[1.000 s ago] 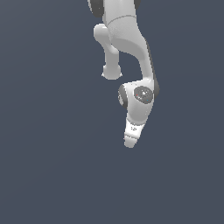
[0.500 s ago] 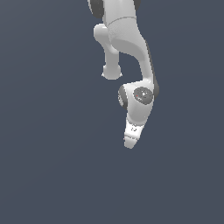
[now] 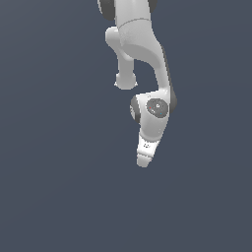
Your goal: Pick up the object and move it to a goal position.
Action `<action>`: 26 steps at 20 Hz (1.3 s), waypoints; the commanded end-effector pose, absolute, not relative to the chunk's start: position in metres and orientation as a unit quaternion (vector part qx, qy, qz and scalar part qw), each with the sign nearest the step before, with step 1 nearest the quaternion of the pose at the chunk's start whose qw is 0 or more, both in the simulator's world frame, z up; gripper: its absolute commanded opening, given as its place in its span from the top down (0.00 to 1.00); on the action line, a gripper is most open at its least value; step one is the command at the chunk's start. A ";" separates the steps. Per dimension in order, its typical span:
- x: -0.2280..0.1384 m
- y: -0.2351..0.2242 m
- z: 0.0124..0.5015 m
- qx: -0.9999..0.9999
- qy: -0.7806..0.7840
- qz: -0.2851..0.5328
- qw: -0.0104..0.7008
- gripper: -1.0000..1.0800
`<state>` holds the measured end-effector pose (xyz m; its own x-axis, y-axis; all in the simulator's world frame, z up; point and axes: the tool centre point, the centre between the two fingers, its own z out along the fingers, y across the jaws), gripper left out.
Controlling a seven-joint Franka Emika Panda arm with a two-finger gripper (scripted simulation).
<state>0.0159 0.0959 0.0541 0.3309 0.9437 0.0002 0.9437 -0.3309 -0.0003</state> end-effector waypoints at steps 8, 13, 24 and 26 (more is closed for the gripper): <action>0.030 0.020 0.062 -0.816 -0.578 0.000 0.000 1.00; 0.042 -0.040 0.067 -0.816 -0.578 0.000 0.000 1.00; 0.062 -0.129 0.076 -0.816 -0.578 0.000 0.000 1.00; 0.064 -0.135 0.076 -0.816 -0.578 0.000 0.000 1.00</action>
<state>0.0623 -0.1302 0.0758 0.3343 0.9425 -0.0002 0.9425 -0.3343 0.0001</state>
